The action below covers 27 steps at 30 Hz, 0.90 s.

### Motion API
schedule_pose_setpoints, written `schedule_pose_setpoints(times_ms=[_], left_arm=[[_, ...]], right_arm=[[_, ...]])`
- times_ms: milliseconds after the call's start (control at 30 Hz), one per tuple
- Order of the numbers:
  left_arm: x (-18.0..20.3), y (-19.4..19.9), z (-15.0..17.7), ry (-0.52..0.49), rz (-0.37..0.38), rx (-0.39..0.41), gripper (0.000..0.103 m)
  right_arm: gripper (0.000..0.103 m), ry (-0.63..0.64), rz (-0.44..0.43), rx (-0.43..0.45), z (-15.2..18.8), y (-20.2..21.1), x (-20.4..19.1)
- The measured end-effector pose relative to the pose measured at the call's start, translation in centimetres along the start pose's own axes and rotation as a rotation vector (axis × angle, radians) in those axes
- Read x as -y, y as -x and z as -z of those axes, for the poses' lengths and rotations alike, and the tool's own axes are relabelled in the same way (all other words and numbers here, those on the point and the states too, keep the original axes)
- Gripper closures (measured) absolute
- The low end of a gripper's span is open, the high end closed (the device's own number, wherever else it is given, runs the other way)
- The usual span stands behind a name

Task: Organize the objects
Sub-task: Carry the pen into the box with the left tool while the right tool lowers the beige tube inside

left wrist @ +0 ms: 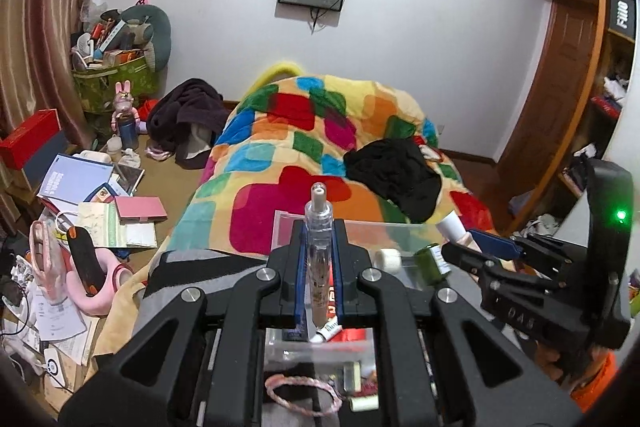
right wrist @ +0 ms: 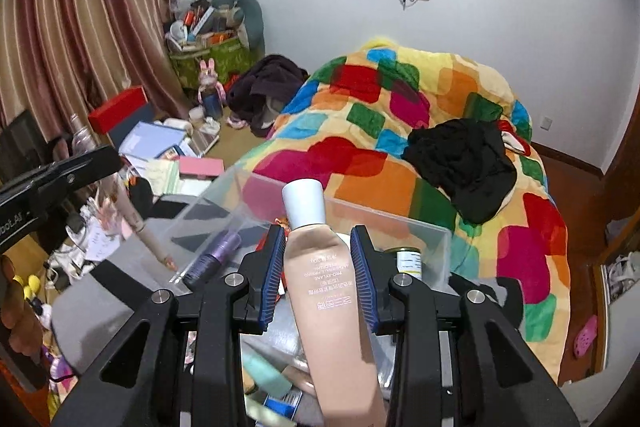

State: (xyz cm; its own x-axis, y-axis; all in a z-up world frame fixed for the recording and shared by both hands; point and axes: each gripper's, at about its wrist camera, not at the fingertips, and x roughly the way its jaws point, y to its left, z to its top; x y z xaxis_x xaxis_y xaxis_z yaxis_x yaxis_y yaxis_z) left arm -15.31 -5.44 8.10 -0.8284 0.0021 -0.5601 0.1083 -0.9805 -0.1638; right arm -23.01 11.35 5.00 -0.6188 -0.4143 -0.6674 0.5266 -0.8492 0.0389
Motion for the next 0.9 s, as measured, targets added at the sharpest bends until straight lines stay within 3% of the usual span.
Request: schedule_pose_setpoints(times_ms=[200, 533, 633, 700, 900], left_arm=[[0.9, -2.9, 1.3, -0.046, -0.027, -0.035, 0.093], [1.7, -5.6, 3.2, -0.063, 0.047, -0.142, 0.092], [1.8, -5.4, 3.7, -0.066, 0.062, -0.155, 0.082], [1.8, -5.0, 4.0, -0.069, 0.061, -0.153, 0.068], [1.8, -3.7, 4.4, -0.083, 0.065, -0.141, 0.056]], right_arm=[[0.072, 0.092, 0.043, -0.038, 0.8, -2.5, -1.5], [0.072, 0.078, -0.049, -0.168, 2.5, -5.0, -1.4], [0.07, 0.053, -0.07, -0.184, 2.9, -4.9, -0.9], [0.067, 0.048, -0.073, -0.186, 3.1, -4.6, -0.8], [0.054, 0.057, -0.069, -0.146, 3.0, -2.7, -0.8]])
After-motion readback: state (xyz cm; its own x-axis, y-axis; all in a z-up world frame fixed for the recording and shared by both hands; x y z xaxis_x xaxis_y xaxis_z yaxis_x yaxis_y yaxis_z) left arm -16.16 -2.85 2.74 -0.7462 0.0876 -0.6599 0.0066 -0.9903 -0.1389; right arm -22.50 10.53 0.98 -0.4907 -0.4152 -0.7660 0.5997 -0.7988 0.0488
